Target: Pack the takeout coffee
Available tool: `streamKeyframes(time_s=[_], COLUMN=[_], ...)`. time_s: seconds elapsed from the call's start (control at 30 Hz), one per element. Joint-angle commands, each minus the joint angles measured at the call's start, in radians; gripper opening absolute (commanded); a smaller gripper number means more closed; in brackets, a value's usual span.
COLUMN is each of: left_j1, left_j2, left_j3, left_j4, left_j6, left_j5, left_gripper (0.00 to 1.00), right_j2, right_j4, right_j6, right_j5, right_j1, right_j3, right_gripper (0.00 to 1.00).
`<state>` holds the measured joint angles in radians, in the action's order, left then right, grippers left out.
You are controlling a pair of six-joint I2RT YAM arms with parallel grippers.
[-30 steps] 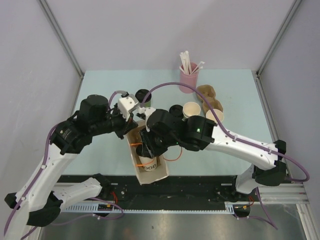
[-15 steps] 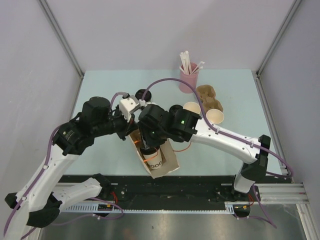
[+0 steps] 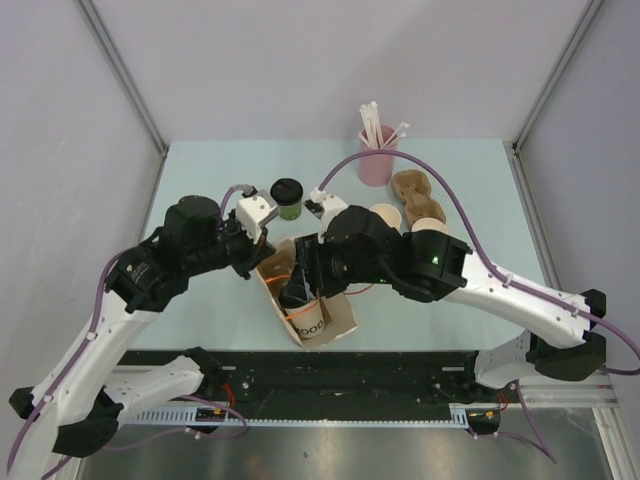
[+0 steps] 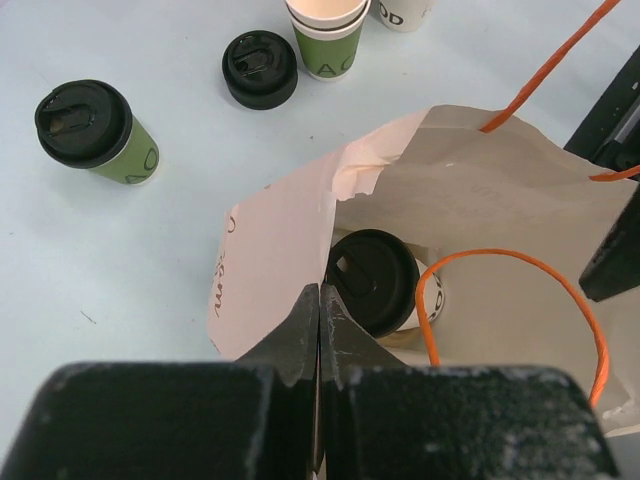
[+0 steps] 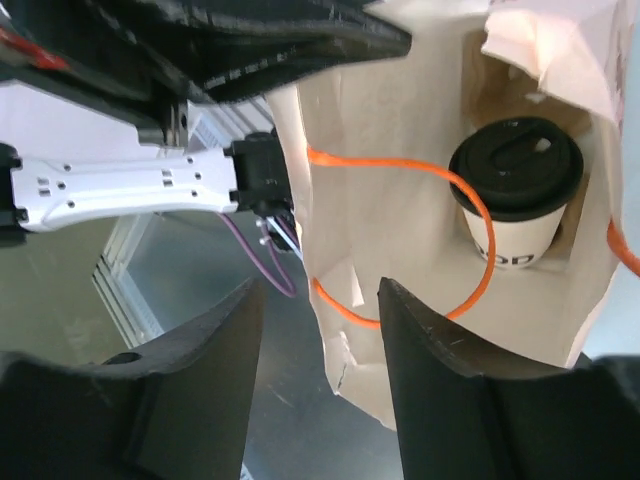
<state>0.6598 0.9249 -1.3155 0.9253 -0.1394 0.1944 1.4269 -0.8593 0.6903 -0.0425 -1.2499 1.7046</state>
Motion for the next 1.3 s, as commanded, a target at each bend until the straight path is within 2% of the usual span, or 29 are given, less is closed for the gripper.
streamKeyframes(time_s=[0.0, 0.1, 0.27, 0.4, 0.67, 0.83, 0.93, 0.97, 1.03, 1.13, 1.23, 1.27], left_j1=[0.003, 0.003, 0.003, 0.003, 0.004, 0.003, 0.003, 0.003, 0.003, 0.003, 0.004, 0.001], left_j2=[0.003, 0.000, 0.006, 0.011, 0.017, 0.028, 0.017, 0.012, 0.005, -0.003, -0.011, -0.012], left_j3=[-0.025, -0.022, -0.044, -0.051, -0.062, -0.060, -0.045, -0.042, -0.028, -0.016, -0.010, -0.008], left_j4=[-0.017, -0.017, -0.019, -0.019, -0.019, -0.023, -0.026, -0.028, -0.029, -0.029, -0.029, -0.031], left_j6=[0.021, 0.032, 0.055, 0.072, 0.119, 0.130, 0.130, 0.127, 0.116, 0.107, 0.106, 0.104], left_j5=[0.008, 0.007, 0.027, 0.019, 0.023, 0.020, 0.023, 0.023, 0.023, 0.030, 0.039, 0.037], left_gripper=[0.00, 0.00, 0.00, 0.00, 0.00, 0.00, 0.00, 0.00, 0.00, 0.00, 0.00, 0.01], right_j2=[0.004, 0.049, 0.125, 0.181, 0.181, 0.181, 0.188, 0.199, 0.208, 0.233, 0.254, 0.260], right_j4=[0.074, 0.045, -0.009, -0.066, -0.098, -0.076, -0.076, -0.083, -0.084, -0.089, -0.141, -0.161], right_j6=[0.124, 0.144, 0.152, 0.144, 0.075, 0.064, 0.080, 0.083, 0.077, 0.095, 0.174, 0.190], right_j5=[-0.064, -0.129, -0.217, -0.256, -0.368, -0.367, -0.343, -0.339, -0.333, -0.324, -0.362, -0.369], right_j1=[0.044, 0.052, 0.056, 0.031, -0.048, -0.083, -0.079, -0.079, -0.077, -0.059, -0.028, -0.022], right_j3=[-0.019, 0.016, 0.079, 0.099, 0.023, -0.020, -0.046, -0.049, -0.056, -0.040, 0.001, 0.010], right_gripper=[0.39, 0.22, 0.10, 0.06, 0.07, 0.13, 0.20, 0.27, 0.32, 0.46, 0.62, 0.64])
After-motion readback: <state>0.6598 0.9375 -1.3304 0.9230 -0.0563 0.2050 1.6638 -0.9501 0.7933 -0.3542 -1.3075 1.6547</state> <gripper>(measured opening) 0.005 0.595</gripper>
